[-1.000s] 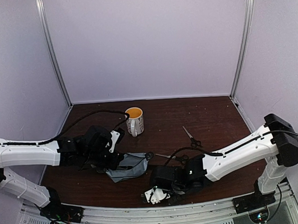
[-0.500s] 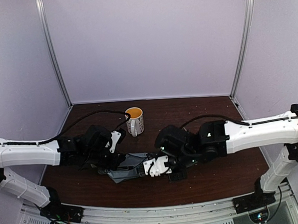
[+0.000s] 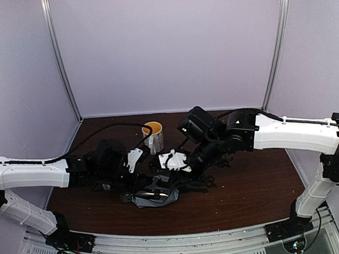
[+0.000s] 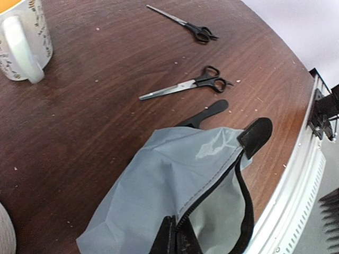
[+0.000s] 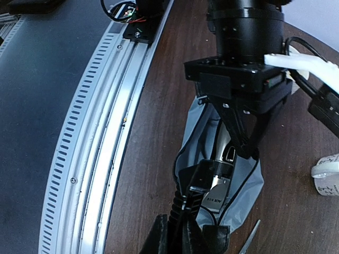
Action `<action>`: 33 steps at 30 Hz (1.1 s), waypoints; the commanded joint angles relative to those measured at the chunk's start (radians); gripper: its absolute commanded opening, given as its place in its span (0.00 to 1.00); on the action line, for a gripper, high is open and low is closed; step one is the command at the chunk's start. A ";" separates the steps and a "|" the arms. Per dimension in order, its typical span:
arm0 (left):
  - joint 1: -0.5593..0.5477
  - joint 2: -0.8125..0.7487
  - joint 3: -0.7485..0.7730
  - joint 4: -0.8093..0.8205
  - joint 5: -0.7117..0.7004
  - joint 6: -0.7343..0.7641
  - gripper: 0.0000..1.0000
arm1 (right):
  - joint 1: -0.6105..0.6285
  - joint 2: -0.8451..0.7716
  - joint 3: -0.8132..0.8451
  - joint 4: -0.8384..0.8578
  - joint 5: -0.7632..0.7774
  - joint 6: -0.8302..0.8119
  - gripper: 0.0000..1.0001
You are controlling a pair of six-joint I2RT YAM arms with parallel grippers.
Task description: Sort the hair-cutting tools
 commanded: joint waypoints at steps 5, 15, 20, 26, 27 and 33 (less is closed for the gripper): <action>0.013 0.035 0.001 0.085 0.098 -0.003 0.00 | 0.029 0.082 0.041 0.029 -0.011 -0.079 0.01; 0.037 0.061 0.006 0.082 0.119 -0.001 0.00 | 0.037 0.191 0.100 0.046 0.091 -0.113 0.01; 0.043 0.063 0.005 0.082 0.124 0.002 0.00 | 0.039 0.236 0.114 0.046 0.116 -0.135 0.01; 0.048 0.061 0.002 0.082 0.129 0.002 0.00 | 0.039 0.304 0.170 -0.012 0.165 -0.169 0.01; 0.050 0.060 0.001 0.084 0.130 0.001 0.00 | 0.041 0.310 0.174 -0.018 0.169 -0.172 0.02; 0.053 0.064 0.001 0.088 0.142 -0.003 0.00 | 0.068 0.345 0.192 -0.027 0.276 -0.170 0.02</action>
